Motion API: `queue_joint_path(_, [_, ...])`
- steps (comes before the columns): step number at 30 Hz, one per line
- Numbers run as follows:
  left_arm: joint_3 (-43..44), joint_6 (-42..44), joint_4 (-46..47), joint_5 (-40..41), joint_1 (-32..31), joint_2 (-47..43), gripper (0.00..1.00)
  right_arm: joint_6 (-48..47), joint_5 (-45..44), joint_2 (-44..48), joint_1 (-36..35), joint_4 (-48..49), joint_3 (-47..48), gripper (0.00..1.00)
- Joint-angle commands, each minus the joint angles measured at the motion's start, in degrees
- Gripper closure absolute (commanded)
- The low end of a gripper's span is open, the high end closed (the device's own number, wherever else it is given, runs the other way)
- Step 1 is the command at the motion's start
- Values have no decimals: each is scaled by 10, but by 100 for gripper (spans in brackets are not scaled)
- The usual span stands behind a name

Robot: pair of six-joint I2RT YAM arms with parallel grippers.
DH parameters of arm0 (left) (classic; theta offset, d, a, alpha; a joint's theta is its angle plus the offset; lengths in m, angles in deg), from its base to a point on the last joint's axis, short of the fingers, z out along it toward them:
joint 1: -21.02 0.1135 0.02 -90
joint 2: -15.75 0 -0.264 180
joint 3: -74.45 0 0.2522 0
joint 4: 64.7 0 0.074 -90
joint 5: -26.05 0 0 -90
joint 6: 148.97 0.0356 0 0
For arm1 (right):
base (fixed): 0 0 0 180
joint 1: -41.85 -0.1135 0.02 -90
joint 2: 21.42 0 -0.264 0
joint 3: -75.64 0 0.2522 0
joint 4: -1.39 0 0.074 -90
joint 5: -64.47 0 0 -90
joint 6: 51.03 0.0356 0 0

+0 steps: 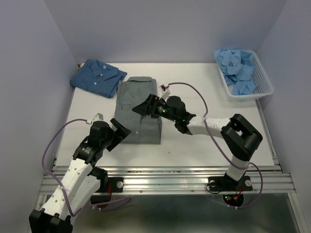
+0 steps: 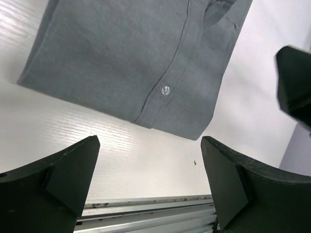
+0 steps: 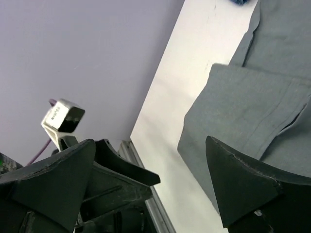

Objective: Fold and stack the long sleeve shirts
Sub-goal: Fold the shirt

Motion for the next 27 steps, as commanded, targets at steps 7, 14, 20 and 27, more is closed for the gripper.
queue_joint_path(7, [-172,-132,169,-137,-6,-12,1,-150,-13,42,96,-219,62,0])
queue_joint_path(14, [-213,-255,262,-44,-100,-7,1,-211,-6,50,123,-279,114,0])
queue_joint_path(20, [-178,-289,262,7,-122,110,11,-217,12,61,141,-283,112,0])
queue_joint_path(27, [-130,-314,256,83,-137,261,23,-214,8,76,157,-285,108,0])
